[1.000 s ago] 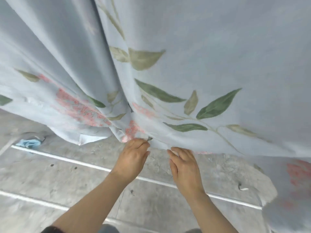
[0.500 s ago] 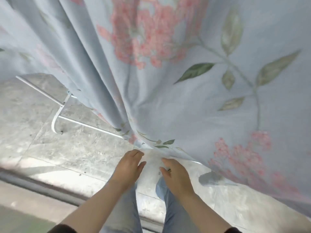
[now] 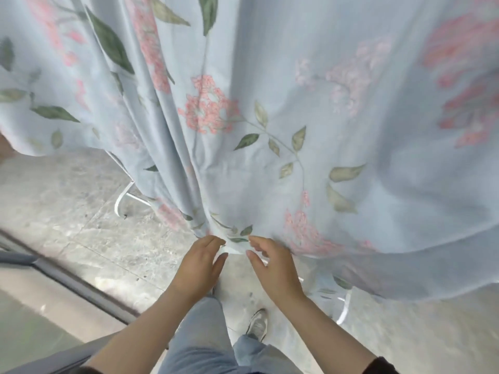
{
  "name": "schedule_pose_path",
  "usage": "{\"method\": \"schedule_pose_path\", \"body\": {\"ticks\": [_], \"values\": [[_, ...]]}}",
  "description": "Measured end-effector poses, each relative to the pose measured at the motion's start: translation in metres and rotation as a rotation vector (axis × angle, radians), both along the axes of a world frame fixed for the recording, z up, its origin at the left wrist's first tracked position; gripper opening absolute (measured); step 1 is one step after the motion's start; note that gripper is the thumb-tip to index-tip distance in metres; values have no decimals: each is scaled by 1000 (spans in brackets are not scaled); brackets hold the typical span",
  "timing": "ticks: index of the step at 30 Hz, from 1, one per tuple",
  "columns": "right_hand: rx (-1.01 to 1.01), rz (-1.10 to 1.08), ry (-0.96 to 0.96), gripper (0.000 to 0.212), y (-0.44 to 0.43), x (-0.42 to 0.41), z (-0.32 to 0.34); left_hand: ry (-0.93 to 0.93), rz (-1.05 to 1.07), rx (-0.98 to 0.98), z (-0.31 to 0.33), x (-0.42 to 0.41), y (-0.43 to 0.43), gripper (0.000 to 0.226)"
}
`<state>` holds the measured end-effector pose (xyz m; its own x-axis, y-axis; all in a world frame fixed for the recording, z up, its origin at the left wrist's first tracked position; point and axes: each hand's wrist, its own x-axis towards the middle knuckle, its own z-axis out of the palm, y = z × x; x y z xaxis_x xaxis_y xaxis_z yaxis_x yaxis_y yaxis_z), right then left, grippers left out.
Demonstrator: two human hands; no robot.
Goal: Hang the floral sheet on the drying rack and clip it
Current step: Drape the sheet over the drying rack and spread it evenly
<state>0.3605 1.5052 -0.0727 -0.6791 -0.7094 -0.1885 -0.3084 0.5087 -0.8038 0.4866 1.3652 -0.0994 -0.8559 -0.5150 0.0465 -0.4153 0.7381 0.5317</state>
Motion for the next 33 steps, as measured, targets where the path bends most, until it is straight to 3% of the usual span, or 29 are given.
{"method": "schedule_pose_path", "body": {"ticks": [22, 27, 33], "values": [[-54, -181, -35, 26, 69, -38, 49, 177, -33, 211, 53, -58, 52, 40], [-82, -113, -17, 25, 97, -53, 50, 193, 29, 189, 55, -66, 89, 41], [-100, 97, 8, 25, 164, -84, 48, 249, 254, 210, 52, -74, 181, 40]]}}
